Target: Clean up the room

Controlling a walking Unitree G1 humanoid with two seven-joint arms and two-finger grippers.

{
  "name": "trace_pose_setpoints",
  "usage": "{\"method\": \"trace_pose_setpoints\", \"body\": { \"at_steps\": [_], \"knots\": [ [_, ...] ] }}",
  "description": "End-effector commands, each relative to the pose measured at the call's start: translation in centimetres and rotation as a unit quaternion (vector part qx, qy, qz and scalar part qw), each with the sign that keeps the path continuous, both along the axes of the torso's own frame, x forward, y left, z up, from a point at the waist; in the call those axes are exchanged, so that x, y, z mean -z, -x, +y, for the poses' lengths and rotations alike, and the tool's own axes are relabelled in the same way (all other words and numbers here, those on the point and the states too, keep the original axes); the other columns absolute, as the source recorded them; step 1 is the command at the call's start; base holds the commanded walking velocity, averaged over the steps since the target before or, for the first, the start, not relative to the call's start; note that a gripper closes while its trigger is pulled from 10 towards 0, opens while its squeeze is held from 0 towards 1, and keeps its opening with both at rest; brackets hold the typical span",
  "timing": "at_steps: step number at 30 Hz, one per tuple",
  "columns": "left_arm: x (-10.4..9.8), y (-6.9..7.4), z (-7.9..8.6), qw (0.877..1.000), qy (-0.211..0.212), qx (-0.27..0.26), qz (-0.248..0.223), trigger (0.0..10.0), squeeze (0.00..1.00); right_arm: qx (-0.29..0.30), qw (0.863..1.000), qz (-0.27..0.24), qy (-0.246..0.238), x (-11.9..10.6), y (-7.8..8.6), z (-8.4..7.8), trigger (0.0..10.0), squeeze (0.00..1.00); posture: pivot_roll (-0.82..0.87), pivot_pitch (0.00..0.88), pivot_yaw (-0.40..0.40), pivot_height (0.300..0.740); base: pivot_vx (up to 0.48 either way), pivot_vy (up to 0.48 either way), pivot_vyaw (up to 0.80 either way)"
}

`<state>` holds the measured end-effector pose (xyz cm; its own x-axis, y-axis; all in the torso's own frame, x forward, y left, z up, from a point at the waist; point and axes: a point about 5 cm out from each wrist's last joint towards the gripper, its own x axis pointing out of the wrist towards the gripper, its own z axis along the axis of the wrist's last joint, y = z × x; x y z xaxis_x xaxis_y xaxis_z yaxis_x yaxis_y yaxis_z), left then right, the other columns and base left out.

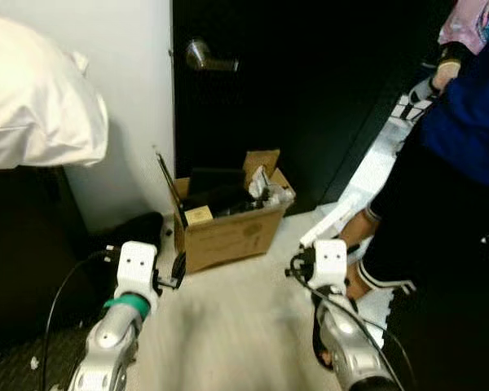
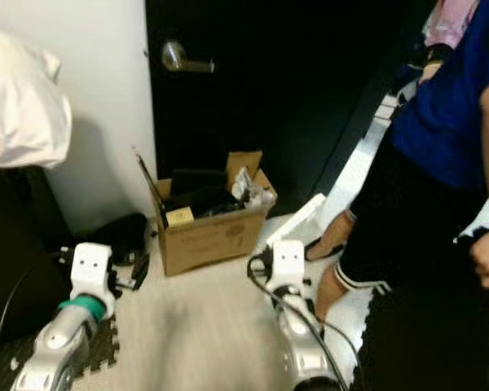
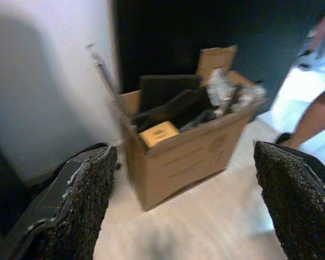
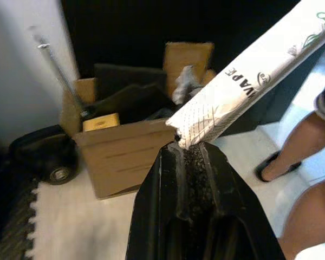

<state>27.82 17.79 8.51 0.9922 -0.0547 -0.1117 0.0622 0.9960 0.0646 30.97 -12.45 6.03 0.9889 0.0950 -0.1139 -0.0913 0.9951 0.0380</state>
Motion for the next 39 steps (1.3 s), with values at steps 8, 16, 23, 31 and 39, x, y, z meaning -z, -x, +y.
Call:
{"method": "trace_pose_setpoints", "body": {
  "at_steps": [8,16,23,31,39],
  "knots": [
    [0.2,0.2,-0.5,1.0,0.008,0.007,0.004,10.0,0.0,0.017,1.0,0.015,-0.001,0.6,0.3,-1.0,10.0,0.0,0.11,0.0,-0.072,0.74,0.281,0.0,0.0],
    [0.0,0.1,-0.4,1.0,0.007,0.006,0.003,10.0,0.0,0.019,1.0,0.015,-0.001,0.5,0.3,-1.0,10.0,0.0,0.11,0.0,-0.074,0.74,0.284,0.0,0.0],
    [0.0,0.1,-0.4,1.0,0.008,0.004,0.002,10.0,0.0,0.02,1.0,0.017,-0.002,0.5,0.3,-1.1,10.0,0.0,0.11,0.0,-0.08,0.74,0.281,0.0,0.0],
    [-0.7,-0.3,0.0,1.0,-0.003,0.001,-0.006,10.0,0.0,0.013,1.0,0.018,0.001,0.2,-0.1,-1.1,10.0,0.0,0.12,0.004,-0.099,0.74,0.281,0.0,0.0],
    [-1.1,-0.3,0.2,1.0,-0.006,-0.001,-0.01,10.0,0.0,0.005,1.0,0.017,0.011,-0.1,-0.3,-1.1,10.0,0.0,0.12,0.039,-0.117,0.74,0.28,0.0,0.0]
  ]
}}
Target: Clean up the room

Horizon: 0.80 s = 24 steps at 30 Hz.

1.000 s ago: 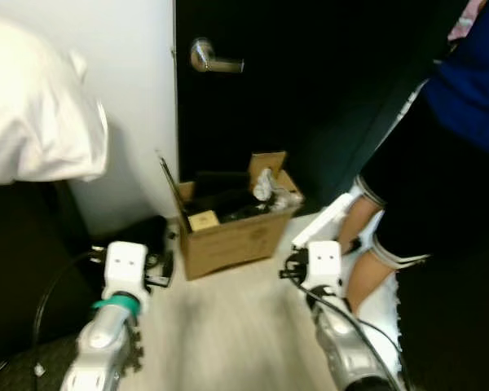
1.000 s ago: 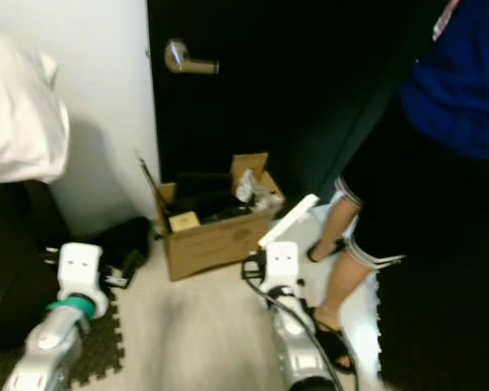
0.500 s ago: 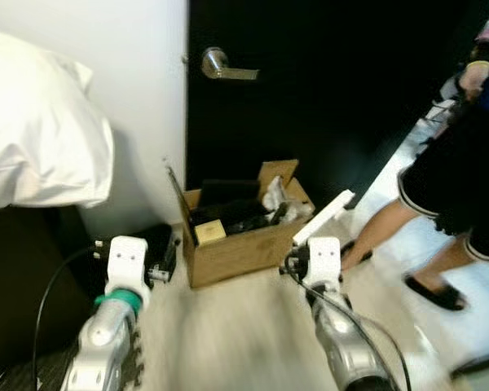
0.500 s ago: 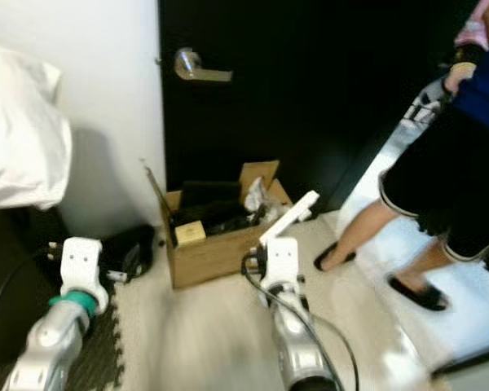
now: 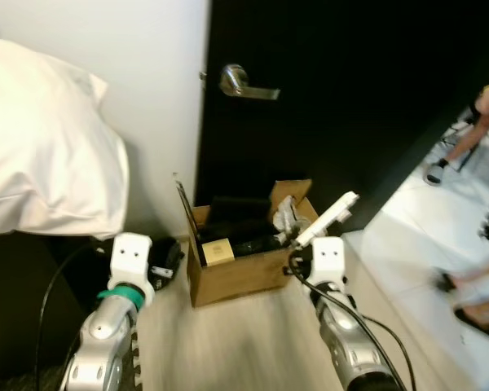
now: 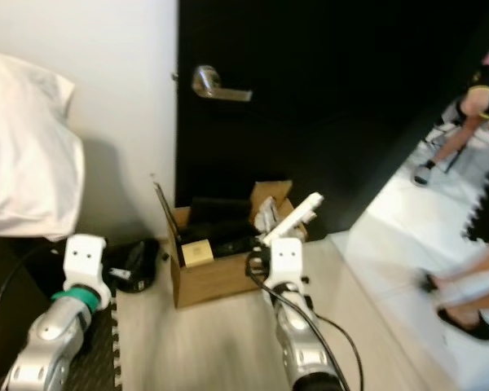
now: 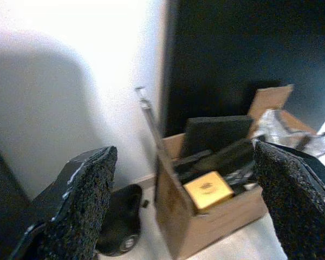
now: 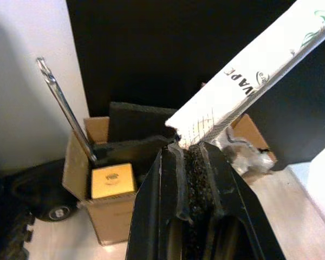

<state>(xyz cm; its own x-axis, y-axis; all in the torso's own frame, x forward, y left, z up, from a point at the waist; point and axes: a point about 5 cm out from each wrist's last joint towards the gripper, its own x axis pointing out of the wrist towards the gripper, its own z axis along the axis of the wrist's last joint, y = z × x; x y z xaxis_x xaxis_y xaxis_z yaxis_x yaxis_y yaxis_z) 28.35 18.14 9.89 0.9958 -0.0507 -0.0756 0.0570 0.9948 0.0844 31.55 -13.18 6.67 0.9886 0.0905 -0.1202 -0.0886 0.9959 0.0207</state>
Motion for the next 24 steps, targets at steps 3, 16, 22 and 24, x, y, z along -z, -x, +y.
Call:
{"method": "trace_pose_setpoints", "body": {
  "at_steps": [3,16,22,24],
  "knots": [
    [0.1,0.3,0.0,1.0,-0.002,-0.001,0.007,10.0,0.0,-0.007,1.0,0.01,0.01,0.2,0.1,-0.4,10.0,0.0,0.12,0.058,-0.128,0.74,0.28,0.0,0.0],
    [-0.4,1.2,0.1,1.0,-0.008,-0.006,0.007,10.0,0.0,-0.051,0.998,0.002,0.026,-0.6,0.3,-0.4,10.0,0.0,0.09,0.111,-0.16,0.74,0.28,0.0,0.64],
    [-0.6,1.7,-0.5,1.0,-0.002,-0.007,0.007,10.0,0.0,-0.044,0.999,0.015,0.021,-0.5,0.7,-1.6,10.0,0.0,0.06,0.138,-0.2,0.74,0.272,0.0,0.0],
    [-0.5,2.0,-0.8,1.0,-0.001,-0.007,0.008,10.0,0.0,-0.046,0.998,0.02,0.024,-0.4,1.0,-1.9,10.0,0.0,0.06,0.145,-0.21,0.74,0.264,0.0,0.0]
  ]
}}
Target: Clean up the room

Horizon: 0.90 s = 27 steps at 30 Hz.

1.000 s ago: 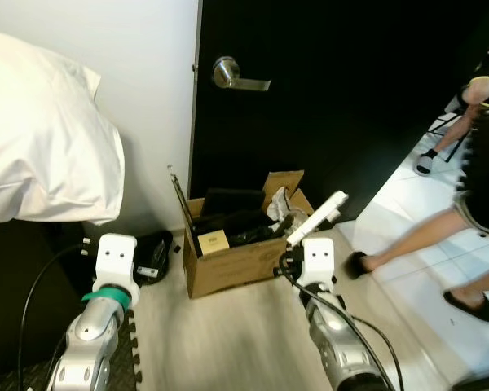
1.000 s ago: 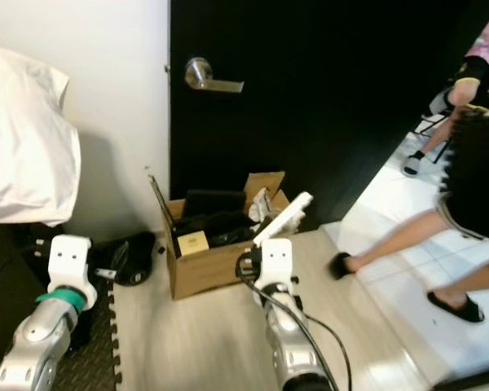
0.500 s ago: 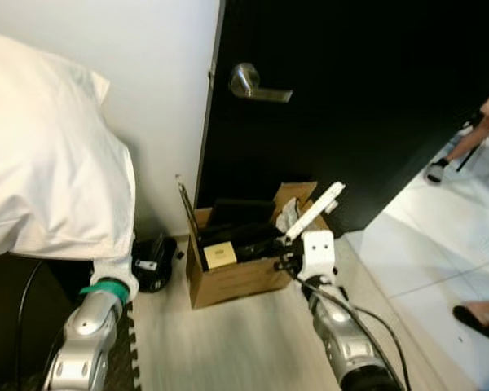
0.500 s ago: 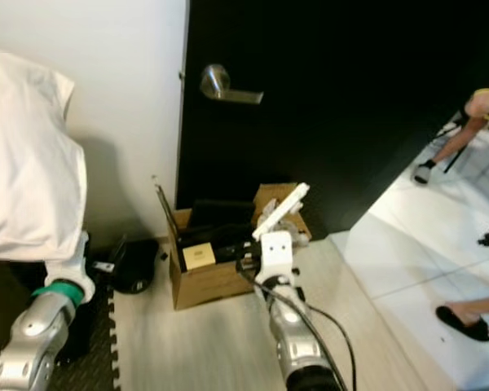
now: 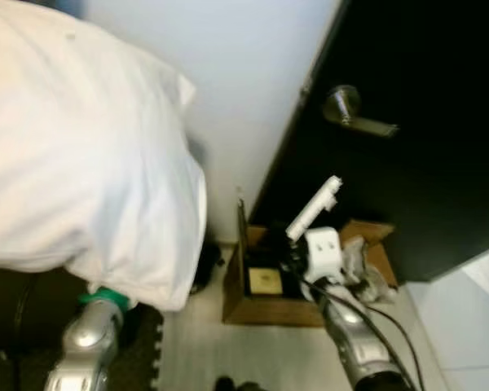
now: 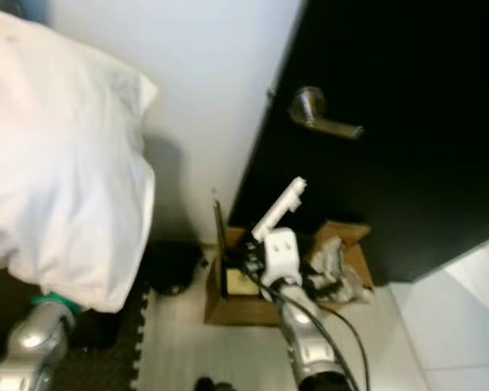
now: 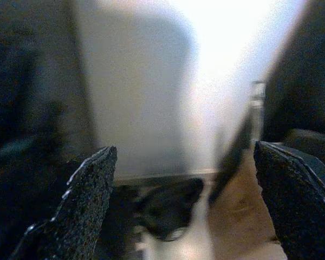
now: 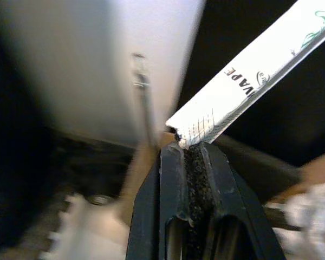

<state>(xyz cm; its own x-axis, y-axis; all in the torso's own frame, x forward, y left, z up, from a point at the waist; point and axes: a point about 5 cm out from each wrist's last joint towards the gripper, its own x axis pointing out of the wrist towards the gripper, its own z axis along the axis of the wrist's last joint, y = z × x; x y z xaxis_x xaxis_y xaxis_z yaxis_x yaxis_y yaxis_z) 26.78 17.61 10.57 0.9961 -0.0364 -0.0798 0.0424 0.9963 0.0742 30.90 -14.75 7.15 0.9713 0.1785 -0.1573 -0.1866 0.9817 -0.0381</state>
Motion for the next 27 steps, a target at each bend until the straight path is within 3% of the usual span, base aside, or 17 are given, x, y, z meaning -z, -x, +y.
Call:
{"method": "trace_pose_setpoints", "body": {
  "at_steps": [1,7,27],
  "knots": [
    [0.1,0.4,-0.3,1.0,-0.006,0.0,0.005,10.0,0.0,0.004,1.0,0.006,-0.007,0.1,0.3,-0.4,10.0,0.0,0.06,0.145,-0.21,0.74,0.266,0.0,0.0],
    [0.2,0.9,-0.7,1.0,-0.015,0.007,0.01,10.0,0.0,-0.004,1.0,0.013,-0.001,0.3,0.8,-0.3,10.0,0.0,0.05,0.156,-0.225,0.74,0.265,0.0,0.0],
    [-0.4,1.2,-1.8,0.999,-0.036,0.029,-0.006,10.0,0.0,0.002,1.0,0.024,0.004,0.2,1.4,-1.2,10.0,0.0,0.04,0.172,-0.228,0.74,0.0,-0.029,0.0]
  ]
}}
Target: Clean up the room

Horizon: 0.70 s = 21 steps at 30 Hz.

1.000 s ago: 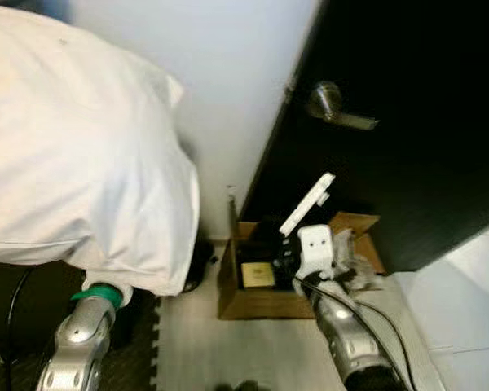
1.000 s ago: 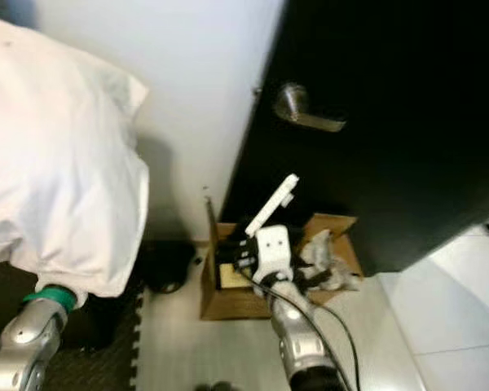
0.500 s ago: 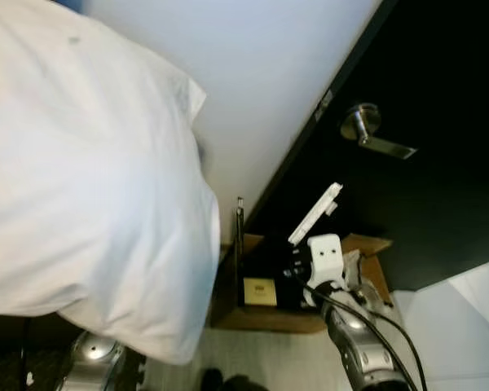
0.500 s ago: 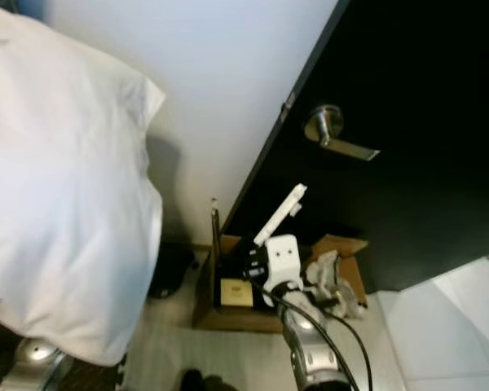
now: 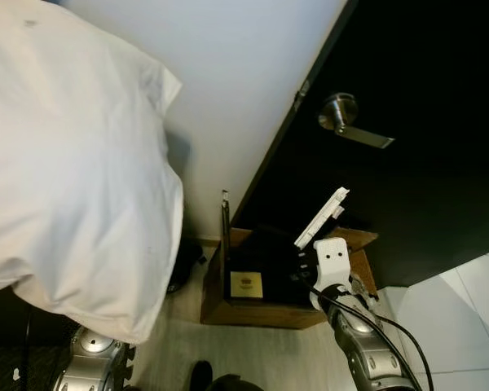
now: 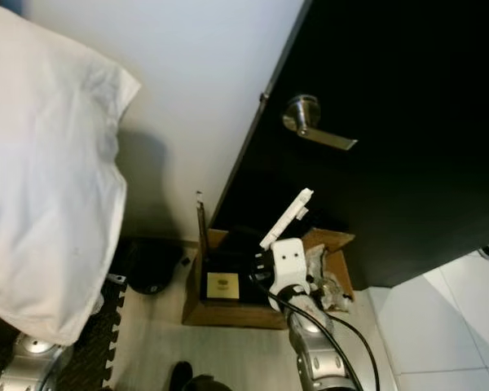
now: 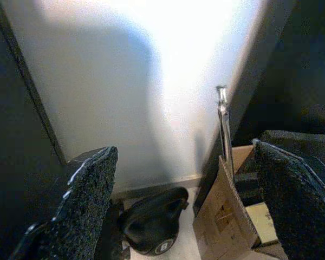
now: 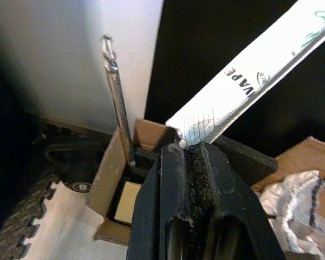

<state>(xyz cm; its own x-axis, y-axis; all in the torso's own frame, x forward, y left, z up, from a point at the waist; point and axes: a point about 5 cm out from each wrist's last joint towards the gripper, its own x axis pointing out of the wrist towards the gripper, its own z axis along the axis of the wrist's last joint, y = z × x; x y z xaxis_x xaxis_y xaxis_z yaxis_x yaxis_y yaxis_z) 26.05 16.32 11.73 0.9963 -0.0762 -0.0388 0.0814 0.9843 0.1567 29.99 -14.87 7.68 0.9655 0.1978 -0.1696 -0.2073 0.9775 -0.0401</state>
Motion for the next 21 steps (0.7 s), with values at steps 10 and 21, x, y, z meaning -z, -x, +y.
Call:
{"method": "trace_pose_setpoints", "body": {
  "at_steps": [10,21],
  "knots": [
    [0.71,0.5,-0.61,1.0,0.0,0.007,0.019,10.0,0.0,0.008,1.0,0.02,0.002,0.63,0.35,-0.77,10.0,0.0,0.05,0.175,-0.235,0.74,0.0,-0.288,0.0],
    [0.64,0.33,-0.43,1.0,-0.006,0.01,0.02,10.0,0.0,0.011,1.0,0.02,-0.003,0.53,0.27,-0.52,10.0,0.0,0.05,0.177,-0.225,0.74,0.0,-0.288,0.0]
  ]
}}
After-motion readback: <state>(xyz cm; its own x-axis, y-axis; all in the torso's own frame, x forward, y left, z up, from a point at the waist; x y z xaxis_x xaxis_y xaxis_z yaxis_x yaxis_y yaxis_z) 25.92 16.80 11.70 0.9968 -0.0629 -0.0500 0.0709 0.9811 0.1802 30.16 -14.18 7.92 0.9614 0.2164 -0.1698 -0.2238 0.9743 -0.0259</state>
